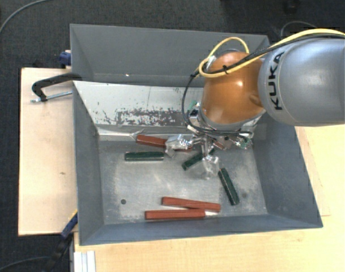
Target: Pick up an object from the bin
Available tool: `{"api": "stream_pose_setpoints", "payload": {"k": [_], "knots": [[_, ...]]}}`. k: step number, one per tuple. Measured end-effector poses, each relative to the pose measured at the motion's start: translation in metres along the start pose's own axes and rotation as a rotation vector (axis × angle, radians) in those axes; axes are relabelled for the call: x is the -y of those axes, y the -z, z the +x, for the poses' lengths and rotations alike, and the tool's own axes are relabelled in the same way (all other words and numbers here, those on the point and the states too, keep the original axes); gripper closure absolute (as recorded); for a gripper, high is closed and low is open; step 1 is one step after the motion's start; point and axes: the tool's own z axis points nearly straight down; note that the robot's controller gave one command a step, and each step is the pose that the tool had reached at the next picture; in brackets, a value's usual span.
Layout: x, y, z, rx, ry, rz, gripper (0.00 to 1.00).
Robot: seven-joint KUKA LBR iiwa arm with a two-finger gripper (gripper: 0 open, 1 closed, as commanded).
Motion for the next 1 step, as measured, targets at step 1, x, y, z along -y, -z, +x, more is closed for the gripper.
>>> {"api": "stream_pose_setpoints", "payload": {"k": [1], "knots": [[0.0089,-0.0235,0.0245,0.0,-0.03,0.005,0.0]]}}
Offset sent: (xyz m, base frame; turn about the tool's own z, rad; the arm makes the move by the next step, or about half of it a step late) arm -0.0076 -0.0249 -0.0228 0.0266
